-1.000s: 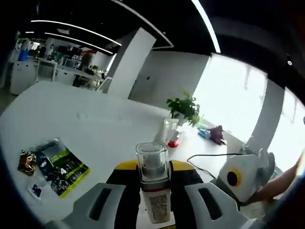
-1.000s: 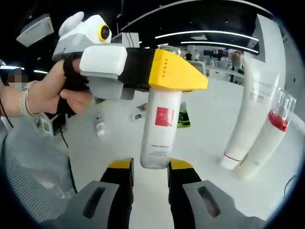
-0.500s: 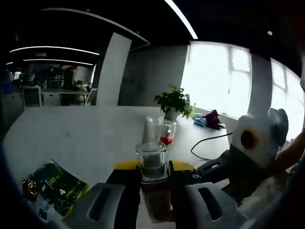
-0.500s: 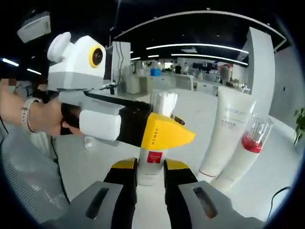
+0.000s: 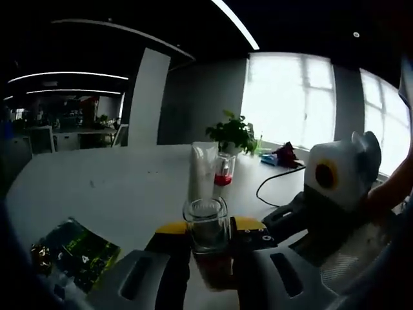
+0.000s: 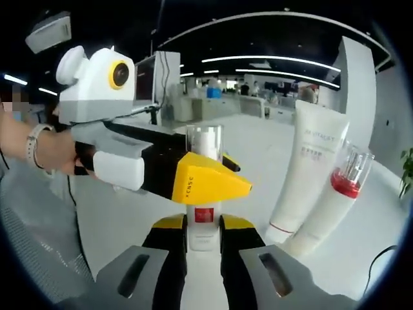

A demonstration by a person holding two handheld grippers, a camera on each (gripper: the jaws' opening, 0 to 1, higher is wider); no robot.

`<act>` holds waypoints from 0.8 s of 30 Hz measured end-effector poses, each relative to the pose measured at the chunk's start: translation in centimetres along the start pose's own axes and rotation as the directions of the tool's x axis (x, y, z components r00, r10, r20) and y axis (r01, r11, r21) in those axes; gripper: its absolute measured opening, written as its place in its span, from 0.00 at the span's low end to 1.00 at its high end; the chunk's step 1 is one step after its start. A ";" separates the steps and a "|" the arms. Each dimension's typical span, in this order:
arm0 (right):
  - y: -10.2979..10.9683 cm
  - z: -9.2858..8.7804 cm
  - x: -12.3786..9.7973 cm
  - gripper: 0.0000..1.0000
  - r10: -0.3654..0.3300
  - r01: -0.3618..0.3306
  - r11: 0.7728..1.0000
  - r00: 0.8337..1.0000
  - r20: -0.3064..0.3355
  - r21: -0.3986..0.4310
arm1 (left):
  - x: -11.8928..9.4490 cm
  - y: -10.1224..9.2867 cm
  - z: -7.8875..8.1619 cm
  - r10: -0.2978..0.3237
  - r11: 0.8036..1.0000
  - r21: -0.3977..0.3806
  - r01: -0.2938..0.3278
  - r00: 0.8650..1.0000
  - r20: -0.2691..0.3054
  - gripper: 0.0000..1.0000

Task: Arrange the skincare products in the storage area until every visible bottle or jar stands upright without overlapping.

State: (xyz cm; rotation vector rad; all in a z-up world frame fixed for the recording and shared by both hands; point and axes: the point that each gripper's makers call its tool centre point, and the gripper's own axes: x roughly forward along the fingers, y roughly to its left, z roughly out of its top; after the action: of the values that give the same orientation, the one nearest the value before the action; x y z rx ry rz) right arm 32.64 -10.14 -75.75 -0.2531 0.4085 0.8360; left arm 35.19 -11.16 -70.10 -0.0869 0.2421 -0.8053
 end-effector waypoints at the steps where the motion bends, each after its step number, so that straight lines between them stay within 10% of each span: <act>1: 0.0 -0.1 0.0 0.18 0.001 -0.001 1.000 1.000 -0.002 -0.002 | 0.0 0.1 -0.2 0.003 1.000 -0.002 -0.003 1.000 -0.012 0.20; 16: -0.9 -2.0 0.7 0.18 -0.009 0.007 0.999 0.999 -0.052 -0.036 | -0.4 1.4 0.1 0.091 0.995 0.029 -0.091 0.996 -0.013 0.18; 24: -1.7 -3.1 1.7 0.18 -0.047 0.045 0.998 0.998 -0.038 -0.054 | 0.7 -0.6 -0.8 0.046 0.993 0.113 -0.039 0.997 -0.060 0.16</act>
State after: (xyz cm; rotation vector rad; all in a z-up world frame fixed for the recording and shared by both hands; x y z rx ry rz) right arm 34.22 -11.28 -79.21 -0.3278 0.4160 0.7983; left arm 35.06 -12.10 -70.87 0.0488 0.2562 -0.7788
